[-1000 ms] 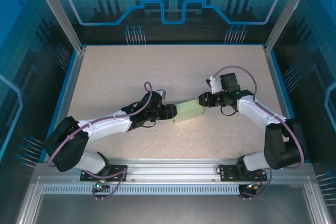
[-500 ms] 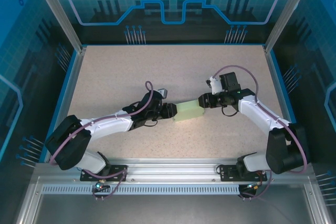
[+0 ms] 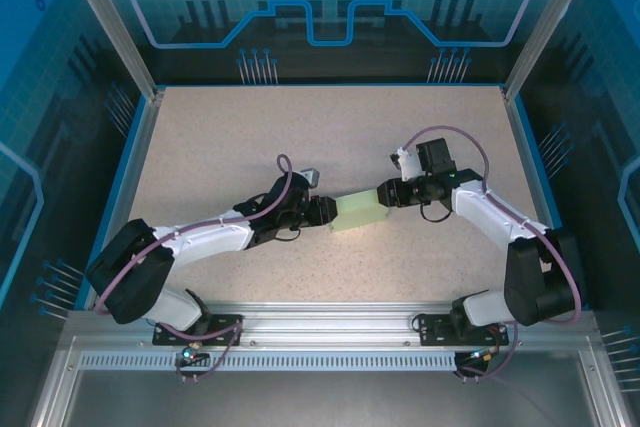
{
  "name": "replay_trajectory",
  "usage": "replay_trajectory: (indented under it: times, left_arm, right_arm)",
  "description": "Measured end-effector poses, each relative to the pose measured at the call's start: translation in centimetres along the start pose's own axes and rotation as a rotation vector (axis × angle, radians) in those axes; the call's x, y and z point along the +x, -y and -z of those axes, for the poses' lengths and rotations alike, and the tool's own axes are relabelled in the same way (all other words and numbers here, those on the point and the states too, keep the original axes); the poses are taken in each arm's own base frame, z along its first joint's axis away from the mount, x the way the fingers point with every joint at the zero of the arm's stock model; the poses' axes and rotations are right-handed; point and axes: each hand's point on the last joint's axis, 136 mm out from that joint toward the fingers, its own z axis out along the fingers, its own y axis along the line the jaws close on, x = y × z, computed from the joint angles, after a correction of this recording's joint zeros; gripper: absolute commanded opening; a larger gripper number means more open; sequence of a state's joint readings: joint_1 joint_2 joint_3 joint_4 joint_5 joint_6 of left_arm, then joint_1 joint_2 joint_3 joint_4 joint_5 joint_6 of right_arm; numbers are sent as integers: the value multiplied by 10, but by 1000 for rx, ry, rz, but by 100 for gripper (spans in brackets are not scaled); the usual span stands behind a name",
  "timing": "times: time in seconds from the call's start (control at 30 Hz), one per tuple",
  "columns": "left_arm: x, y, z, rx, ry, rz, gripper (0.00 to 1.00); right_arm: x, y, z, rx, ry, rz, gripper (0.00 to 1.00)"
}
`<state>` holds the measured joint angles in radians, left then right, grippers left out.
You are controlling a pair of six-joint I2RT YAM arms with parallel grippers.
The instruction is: Fold the paper box
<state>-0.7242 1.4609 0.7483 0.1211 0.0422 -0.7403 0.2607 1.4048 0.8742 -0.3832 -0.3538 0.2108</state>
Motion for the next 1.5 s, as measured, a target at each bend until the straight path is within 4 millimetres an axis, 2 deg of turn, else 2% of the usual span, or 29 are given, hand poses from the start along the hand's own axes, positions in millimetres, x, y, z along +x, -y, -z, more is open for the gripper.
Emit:
replay_trajectory:
  times: [0.2, 0.4, 0.6, 0.77, 0.9, 1.03, 1.27, 1.4, 1.5]
  left_arm:
    - [-11, -6, -1, -5, 25, 38, 32]
    - [-34, -13, -6, -24, 56, 65, 32]
    - [-73, -17, -14, -60, 92, 51, 32]
    - [-111, -20, -23, -90, 137, 20, 32]
    - [-127, -27, -33, -123, 153, -19, 32]
    - [-122, -36, -42, -145, 132, -50, 32]
    - [-119, -37, -43, -122, 151, -74, 35]
    - [-104, -37, -40, -98, 142, -83, 37]
    - [-86, -44, -42, -105, 106, -85, 37]
  right_arm:
    - [-7, -4, -1, -29, 35, -14, 38]
    - [-24, -10, 0, -53, 94, -20, 38]
    - [-59, -11, -1, -56, 151, -2, 38]
    - [-95, -4, -11, -37, 181, 18, 39]
    - [-108, 5, -25, -16, 174, 38, 39]
    - [-102, 14, -37, -4, 140, 44, 39]
    - [-87, 17, -41, -5, 145, 55, 41]
    - [-69, 13, -39, -16, 150, 56, 43]
    - [-50, 11, -45, -22, 123, 46, 43]
